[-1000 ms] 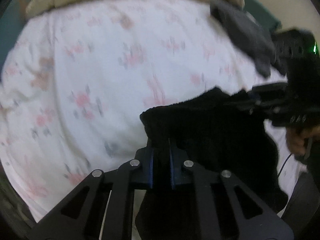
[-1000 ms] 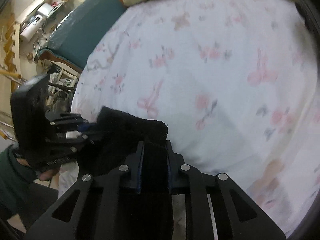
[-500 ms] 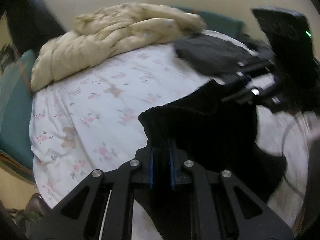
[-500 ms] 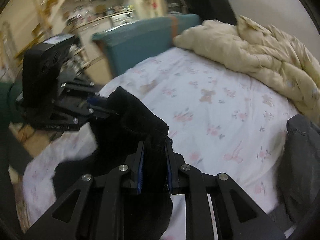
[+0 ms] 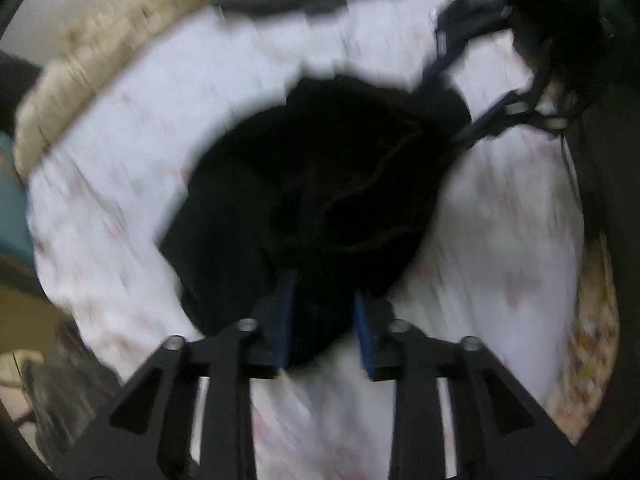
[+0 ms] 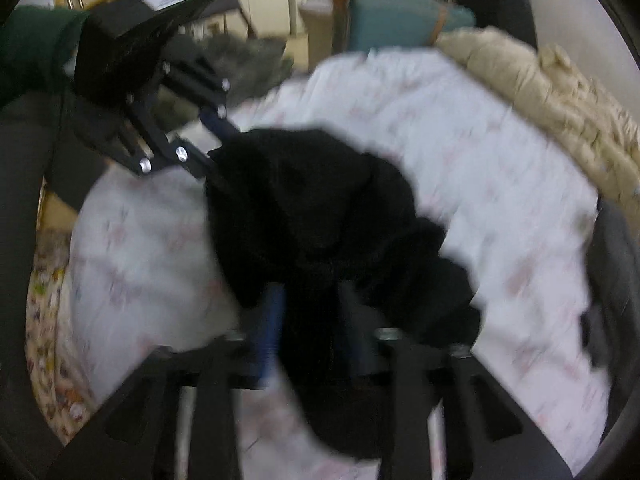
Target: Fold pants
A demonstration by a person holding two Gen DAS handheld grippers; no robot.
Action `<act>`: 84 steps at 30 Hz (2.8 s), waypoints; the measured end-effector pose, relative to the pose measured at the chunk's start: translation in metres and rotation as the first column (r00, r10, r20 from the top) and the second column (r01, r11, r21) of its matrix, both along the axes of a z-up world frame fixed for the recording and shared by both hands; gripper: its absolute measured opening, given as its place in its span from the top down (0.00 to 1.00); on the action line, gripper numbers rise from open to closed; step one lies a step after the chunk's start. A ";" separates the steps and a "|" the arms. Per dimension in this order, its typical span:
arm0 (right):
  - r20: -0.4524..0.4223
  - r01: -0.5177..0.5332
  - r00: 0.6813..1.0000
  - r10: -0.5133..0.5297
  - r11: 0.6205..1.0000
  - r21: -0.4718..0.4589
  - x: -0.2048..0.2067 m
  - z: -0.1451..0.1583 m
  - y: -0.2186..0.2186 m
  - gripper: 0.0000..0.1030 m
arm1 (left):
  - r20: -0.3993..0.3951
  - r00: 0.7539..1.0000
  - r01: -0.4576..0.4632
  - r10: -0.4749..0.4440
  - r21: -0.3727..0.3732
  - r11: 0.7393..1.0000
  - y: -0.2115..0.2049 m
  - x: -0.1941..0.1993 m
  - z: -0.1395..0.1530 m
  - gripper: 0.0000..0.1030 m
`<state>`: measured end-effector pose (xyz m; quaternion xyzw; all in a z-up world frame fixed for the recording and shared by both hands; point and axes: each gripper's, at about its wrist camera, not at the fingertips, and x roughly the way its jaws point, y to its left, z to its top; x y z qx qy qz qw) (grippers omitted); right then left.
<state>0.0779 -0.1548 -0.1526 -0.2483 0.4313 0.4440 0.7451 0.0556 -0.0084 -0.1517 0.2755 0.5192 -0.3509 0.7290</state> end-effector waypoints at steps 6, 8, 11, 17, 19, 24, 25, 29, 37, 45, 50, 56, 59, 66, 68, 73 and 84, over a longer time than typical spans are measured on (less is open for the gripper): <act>-0.099 0.085 0.992 -0.081 0.995 0.045 -0.010 0.012 -0.032 0.30 | -0.076 0.990 -0.126 0.116 -0.141 0.982 0.028 -0.004 0.028 0.68; -0.107 0.205 0.975 -0.196 0.976 0.080 0.005 0.020 -0.041 0.31 | -0.106 0.951 -0.307 0.290 -0.237 0.922 0.037 0.018 0.036 0.63; -0.210 0.457 0.880 -0.425 0.880 0.132 0.042 0.017 -0.053 0.38 | -0.169 0.846 -0.533 0.506 -0.306 0.789 0.043 0.050 0.032 0.58; -0.521 0.710 0.667 -0.533 0.666 0.228 0.086 -0.026 -0.051 0.48 | -0.313 0.659 -0.750 0.684 -0.348 0.563 0.048 0.086 0.010 0.58; -0.575 0.717 0.645 -0.503 0.658 0.229 0.092 -0.038 -0.037 0.47 | -0.327 0.631 -0.772 0.704 -0.354 0.528 0.058 0.086 0.011 0.58; -0.517 0.604 0.752 -0.410 0.742 0.291 0.080 -0.033 0.008 0.89 | -0.283 0.569 -0.811 0.772 -0.348 0.471 0.090 0.084 0.031 0.58; -0.478 0.562 0.791 -0.383 0.764 0.317 0.073 -0.026 0.016 0.91 | -0.278 0.554 -0.819 0.785 -0.349 0.456 0.097 0.083 0.035 0.58; -0.399 0.321 0.901 -0.168 0.879 0.354 0.037 -0.007 0.066 0.92 | -0.259 0.519 -0.829 0.814 -0.384 0.406 0.117 0.075 0.045 0.58; -0.466 0.215 0.876 -0.122 0.965 0.152 0.009 -0.046 0.100 0.81 | -0.303 0.522 -0.848 0.798 -0.285 0.447 0.108 0.074 0.012 0.57; -0.462 0.560 0.788 -0.407 0.785 0.263 0.061 0.026 -0.030 0.43 | -0.336 0.552 -0.832 0.763 -0.280 0.478 0.089 0.093 0.008 0.57; -0.615 0.831 0.531 -0.583 0.500 0.244 0.099 0.006 -0.119 0.45 | -0.353 0.564 -0.826 0.746 -0.233 0.514 0.069 0.123 -0.007 0.58; -0.716 0.847 0.424 -0.555 0.524 0.095 0.120 -0.042 -0.098 0.43 | -0.359 0.524 -0.847 0.772 -0.126 0.516 0.057 0.147 -0.033 0.70; -0.708 0.824 0.434 -0.557 0.564 0.062 0.129 -0.059 -0.078 0.49 | -0.305 0.573 -0.815 0.761 -0.112 0.569 0.046 0.152 -0.033 0.93; -0.621 0.810 0.534 -0.574 0.557 0.182 0.133 -0.029 -0.087 0.97 | -0.281 0.589 -0.808 0.758 -0.229 0.543 0.075 0.150 0.004 0.98; -0.641 0.831 0.510 -0.573 0.519 0.198 0.140 -0.030 -0.099 0.97 | -0.286 0.579 -0.814 0.763 -0.252 0.524 0.085 0.158 0.005 0.98; -0.603 0.863 0.465 -0.648 0.484 0.146 0.160 -0.060 -0.100 0.95 | -0.345 0.490 -0.870 0.800 -0.240 0.430 0.101 0.181 -0.020 0.99; -0.569 0.850 0.496 -0.656 0.500 0.165 0.127 -0.017 -0.101 0.89 | -0.169 0.641 -0.753 0.749 -0.329 0.570 0.051 0.131 0.045 0.65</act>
